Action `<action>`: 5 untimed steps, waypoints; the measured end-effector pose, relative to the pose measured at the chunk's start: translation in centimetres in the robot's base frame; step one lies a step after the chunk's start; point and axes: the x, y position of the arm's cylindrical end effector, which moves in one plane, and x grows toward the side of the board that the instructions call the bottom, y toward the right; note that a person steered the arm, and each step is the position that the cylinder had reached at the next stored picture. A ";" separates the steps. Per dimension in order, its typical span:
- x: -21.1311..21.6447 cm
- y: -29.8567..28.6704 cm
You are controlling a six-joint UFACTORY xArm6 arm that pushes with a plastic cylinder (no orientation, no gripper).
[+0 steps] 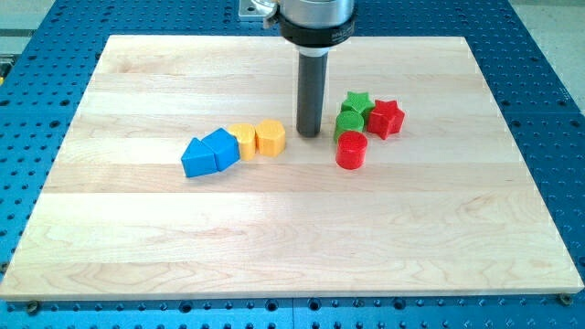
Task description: Slide the red circle below the red star
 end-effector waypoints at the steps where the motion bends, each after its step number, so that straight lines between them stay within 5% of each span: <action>1: 3.4 0.4; 5: 5.8 6.7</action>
